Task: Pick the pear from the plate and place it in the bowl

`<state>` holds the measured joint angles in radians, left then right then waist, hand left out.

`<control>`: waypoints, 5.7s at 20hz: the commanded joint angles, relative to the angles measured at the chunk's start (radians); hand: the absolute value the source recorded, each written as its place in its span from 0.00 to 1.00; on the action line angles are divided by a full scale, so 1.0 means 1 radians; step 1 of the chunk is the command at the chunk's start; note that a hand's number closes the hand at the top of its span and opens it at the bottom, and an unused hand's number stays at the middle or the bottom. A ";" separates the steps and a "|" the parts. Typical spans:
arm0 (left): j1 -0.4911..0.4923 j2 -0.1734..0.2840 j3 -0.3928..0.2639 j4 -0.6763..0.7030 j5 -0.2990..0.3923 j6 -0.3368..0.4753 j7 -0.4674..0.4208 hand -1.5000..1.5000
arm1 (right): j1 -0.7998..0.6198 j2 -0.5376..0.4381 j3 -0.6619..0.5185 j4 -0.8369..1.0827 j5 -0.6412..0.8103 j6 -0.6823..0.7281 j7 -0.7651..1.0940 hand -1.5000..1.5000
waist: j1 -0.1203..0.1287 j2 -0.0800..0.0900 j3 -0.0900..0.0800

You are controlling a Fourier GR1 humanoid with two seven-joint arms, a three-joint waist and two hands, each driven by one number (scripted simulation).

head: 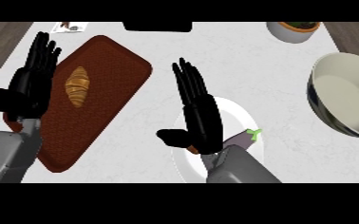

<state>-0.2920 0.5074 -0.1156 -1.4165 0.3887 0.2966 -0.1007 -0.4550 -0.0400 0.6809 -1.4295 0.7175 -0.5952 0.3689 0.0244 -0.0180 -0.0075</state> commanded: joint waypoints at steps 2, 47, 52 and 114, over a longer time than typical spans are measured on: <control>0.003 0.022 0.028 0.014 0.019 -0.023 0.011 0.50 | -0.096 0.038 0.109 0.042 0.271 0.077 0.339 0.00 | -0.031 -0.010 -0.001; 0.032 0.032 0.105 -0.073 0.013 -0.060 0.072 0.50 | -0.064 0.024 0.102 -0.087 0.038 0.872 0.996 0.00 | -0.027 0.013 0.008; 0.033 -0.001 0.121 -0.007 -0.017 -0.095 0.001 0.50 | -0.082 0.039 0.050 -0.121 0.043 0.941 0.946 0.00 | -0.027 0.017 0.007; 0.180 -0.053 0.340 -0.056 -0.117 -0.163 0.036 0.50 | 0.448 -0.983 -0.872 0.139 -0.225 0.646 -0.297 1.00 | -0.197 -0.018 0.015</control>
<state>-0.1308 0.4487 0.2235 -1.4588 0.2710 0.1423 -0.0623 -0.0412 -0.9073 -0.0441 -1.3326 0.6206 0.0446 0.2671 -0.1804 -0.0326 0.0080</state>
